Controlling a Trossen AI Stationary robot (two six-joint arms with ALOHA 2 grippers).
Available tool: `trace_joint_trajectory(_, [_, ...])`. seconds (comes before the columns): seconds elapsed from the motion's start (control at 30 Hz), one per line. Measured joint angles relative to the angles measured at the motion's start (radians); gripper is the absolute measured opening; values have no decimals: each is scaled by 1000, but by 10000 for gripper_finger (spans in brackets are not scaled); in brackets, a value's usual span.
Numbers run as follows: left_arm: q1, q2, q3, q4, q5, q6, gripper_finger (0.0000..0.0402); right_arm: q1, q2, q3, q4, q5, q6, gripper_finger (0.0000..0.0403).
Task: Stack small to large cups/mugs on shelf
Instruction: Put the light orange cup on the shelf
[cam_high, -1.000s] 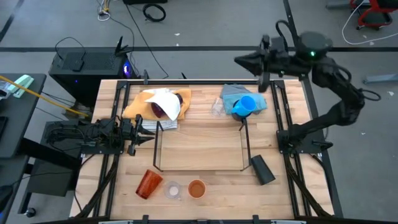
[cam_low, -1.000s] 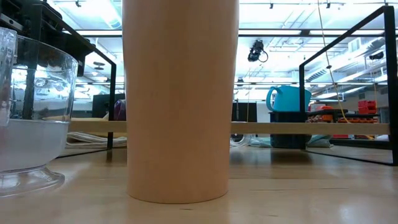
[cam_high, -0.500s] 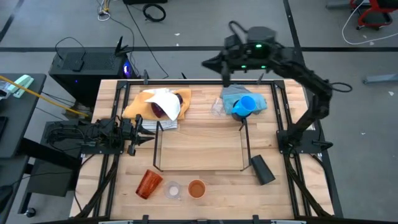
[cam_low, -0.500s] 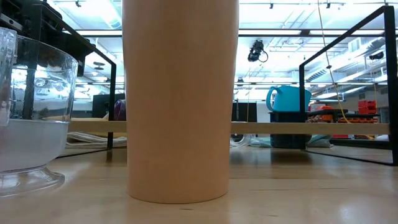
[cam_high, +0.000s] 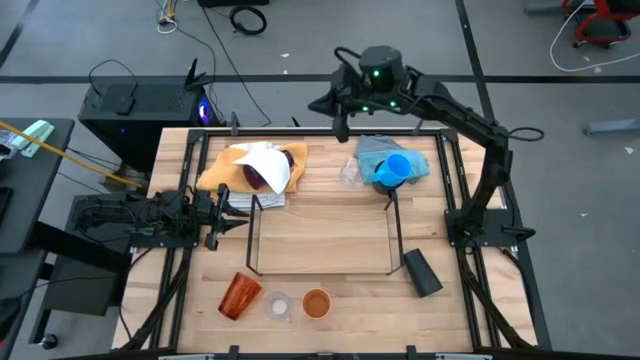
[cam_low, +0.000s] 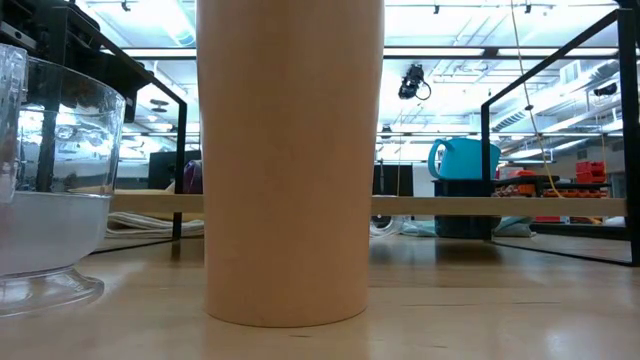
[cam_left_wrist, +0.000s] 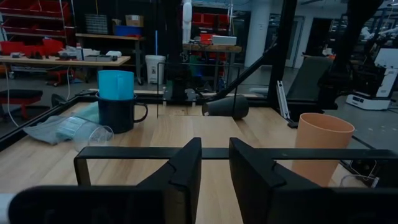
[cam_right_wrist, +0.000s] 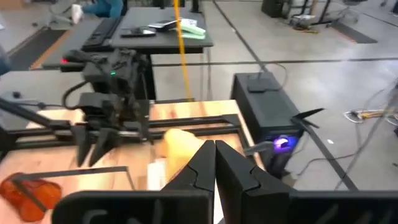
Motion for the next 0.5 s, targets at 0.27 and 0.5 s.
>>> trace_joint_trajectory(0.27, [0, 0, 0, 0, 0, -1, 82, -6, -35, 0, 38, 5, 38, 16])
trace_joint_trajectory(0.5, [0, 0, 0, 0, 0, -1, 82, 23, -34, 0, 7, 18, 5, 16])
